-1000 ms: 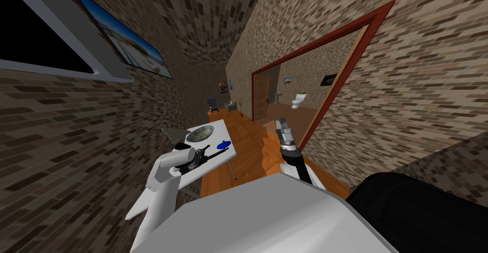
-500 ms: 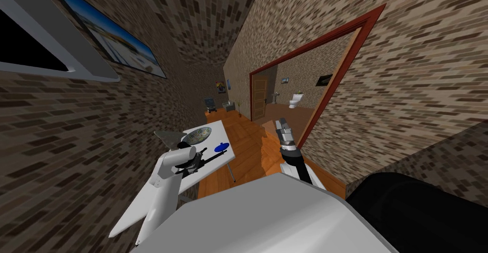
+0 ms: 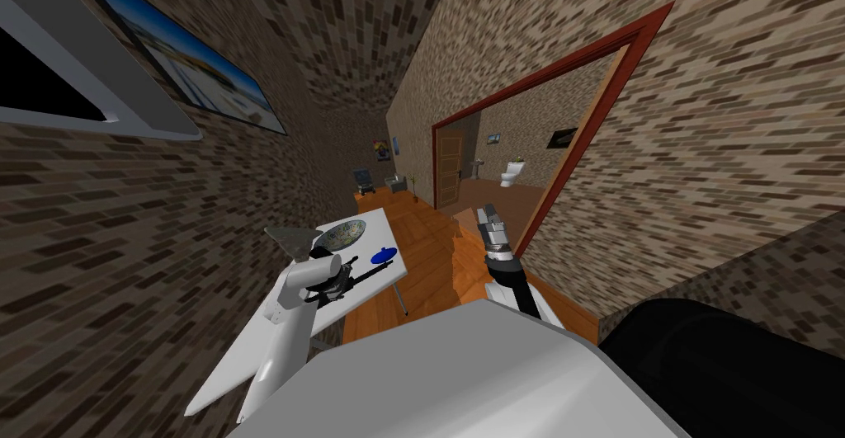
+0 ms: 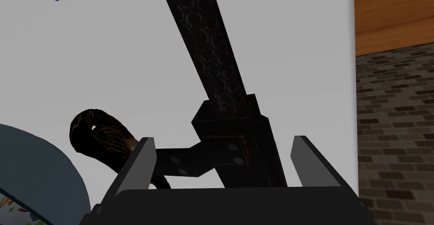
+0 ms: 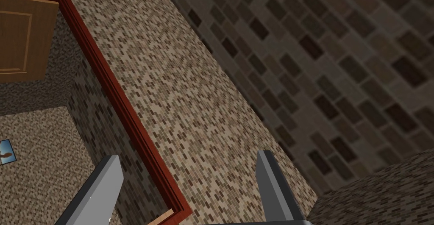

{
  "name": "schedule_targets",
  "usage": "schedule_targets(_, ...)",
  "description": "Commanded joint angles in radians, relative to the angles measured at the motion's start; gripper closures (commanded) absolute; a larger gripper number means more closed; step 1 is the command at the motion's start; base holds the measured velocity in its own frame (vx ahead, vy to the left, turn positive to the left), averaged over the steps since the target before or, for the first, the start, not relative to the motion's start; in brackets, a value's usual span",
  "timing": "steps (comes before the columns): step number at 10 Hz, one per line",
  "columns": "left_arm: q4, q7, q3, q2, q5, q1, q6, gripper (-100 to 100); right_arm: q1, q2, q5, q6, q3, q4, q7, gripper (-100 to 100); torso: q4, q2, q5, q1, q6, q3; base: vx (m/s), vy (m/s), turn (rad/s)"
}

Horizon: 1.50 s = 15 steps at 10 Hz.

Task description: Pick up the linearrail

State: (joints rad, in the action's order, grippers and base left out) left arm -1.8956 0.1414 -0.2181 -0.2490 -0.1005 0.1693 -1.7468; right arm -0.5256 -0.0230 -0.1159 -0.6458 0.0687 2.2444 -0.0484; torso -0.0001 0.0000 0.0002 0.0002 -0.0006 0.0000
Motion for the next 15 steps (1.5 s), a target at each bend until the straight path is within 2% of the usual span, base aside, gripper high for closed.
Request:
schedule_targets(1,0.031,-0.001,0.004,0.001,0.003,0.001,0.032,-100,0.0,0.0,0.0,0.0,0.0,0.0,0.0,0,0.0,0.0,0.0,0.0,0.0,0.0,0.001,0.009,-0.003)
schedule_targets(2,0.048,-0.001,0.006,0.003,0.004,0.0,0.051,-100,0.0,0.0,0.0,0.0,0.0,0.0,0.0,0,0.0,0.0,0.0,0.0,0.0,0.0,0.001,0.008,-0.005)
schedule_targets(3,0.03,-0.003,0.007,0.005,0.006,-0.002,0.034,-100,0.0,0.0,0.0,0.0,0.0,0.0,0.0,0,0.0,0.0,0.0,0.0,0.0,0.0,0.0,0.0,0.0)
schedule_targets(4,0.032,-0.003,0.008,0.005,0.006,-0.003,0.038,100,0.0,0.0,0.0,0.0,0.0,0.0,0.0,0,0.0,0.0,0.0,0.0,0.0,0.0,-0.004,0.0,0.01)
schedule_targets(8,0.033,-0.003,0.008,0.005,0.006,-0.005,0.035,100,0.0,0.0,0.0,0.0,0.0,0.0,0.0,0,0.001,-0.001,-0.001,-0.001,0.001,0.0,0.0,0.0,0.0)
schedule_targets(9,0.033,-0.003,0.008,0.006,0.006,-0.005,0.035,0,0.0,0.0,0.0,0.0,0.0,0.0,0.0,0,0.001,-0.001,-0.001,-0.001,0.001,0.0,0.0,0.0,0.0)
schedule_targets(10,0.005,0.0,0.0,-0.001,0.0,0.002,0.004,100,0.0,0.0,0.0,0.0,0.0,0.0,0.0,0,0.001,-0.001,-0.001,-0.001,0.001,0.0,0.002,-0.009,0.001)
schedule_targets(13,-0.038,0.002,-0.007,-0.004,-0.004,0.004,-0.043,100,0.0,0.0,0.0,0.0,0.0,0.0,0.0,0,0.002,0.0,-0.002,-0.002,0.001,0.001,0.002,-0.01,0.004)
schedule_targets(14,-0.028,0.001,-0.005,-0.003,-0.003,0.004,-0.03,100,0.0,0.0,0.0,0.0,0.0,0.0,0.0,0,0.002,0.0,-0.002,-0.002,0.001,0.001,0.0,0.0,0.0)
schedule_targets(15,-0.031,0.001,-0.005,-0.003,-0.003,0.004,-0.034,0,0.0,0.0,0.0,0.0,0.0,0.0,0.0,0,0.002,0.0,-0.002,-0.002,0.001,0.001,0.0,0.0,0.0)
